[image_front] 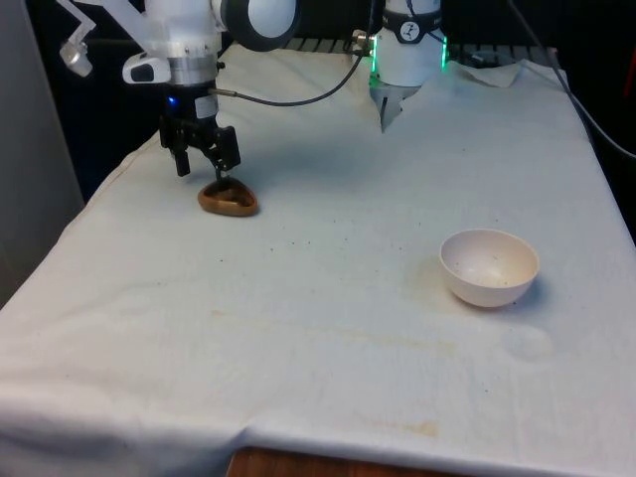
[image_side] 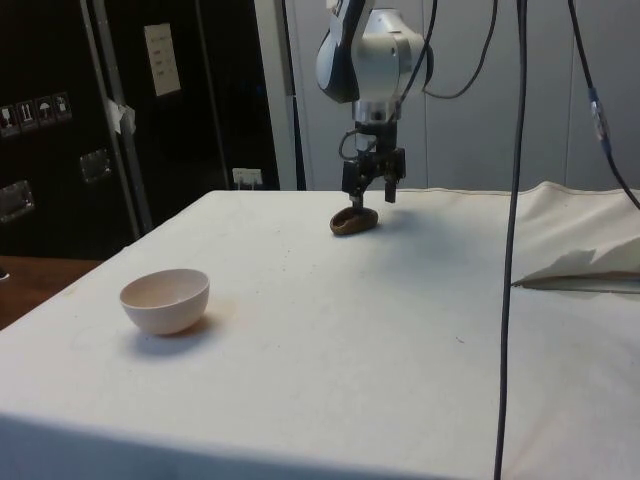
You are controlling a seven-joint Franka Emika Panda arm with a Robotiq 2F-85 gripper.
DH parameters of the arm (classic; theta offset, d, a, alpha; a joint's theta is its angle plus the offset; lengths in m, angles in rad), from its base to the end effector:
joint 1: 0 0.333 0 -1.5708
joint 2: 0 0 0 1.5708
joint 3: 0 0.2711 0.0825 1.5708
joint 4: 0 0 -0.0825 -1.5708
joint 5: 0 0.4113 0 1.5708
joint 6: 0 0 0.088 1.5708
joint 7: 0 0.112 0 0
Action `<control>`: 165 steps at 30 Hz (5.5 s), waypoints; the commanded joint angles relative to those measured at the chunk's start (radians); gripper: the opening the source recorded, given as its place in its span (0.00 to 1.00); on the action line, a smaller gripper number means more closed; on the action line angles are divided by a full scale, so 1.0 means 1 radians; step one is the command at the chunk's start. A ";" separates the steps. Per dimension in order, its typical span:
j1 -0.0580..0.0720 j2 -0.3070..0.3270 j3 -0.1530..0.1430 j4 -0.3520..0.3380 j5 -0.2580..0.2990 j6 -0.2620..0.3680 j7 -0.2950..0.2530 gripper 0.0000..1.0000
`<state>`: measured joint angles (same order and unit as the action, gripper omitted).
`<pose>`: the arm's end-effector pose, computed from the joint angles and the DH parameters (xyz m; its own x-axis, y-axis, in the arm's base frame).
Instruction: Pour the coffee beans from the cup into the bowl.
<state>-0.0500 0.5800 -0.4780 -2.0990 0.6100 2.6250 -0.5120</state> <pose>0.4764 -0.3155 0.1055 0.8877 -0.4541 0.0762 -0.4529 -0.8909 -0.0338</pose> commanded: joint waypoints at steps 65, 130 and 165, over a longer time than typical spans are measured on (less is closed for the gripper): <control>0.056 -0.172 -0.015 -0.074 -0.067 -0.021 0.066 0.00; 0.100 -0.467 0.202 -0.124 -0.613 -0.044 0.647 0.00; 0.100 -0.434 0.344 -0.014 -0.810 -0.118 0.847 0.00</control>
<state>0.0440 0.1410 -0.1300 -2.1220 -0.1820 2.5170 0.3170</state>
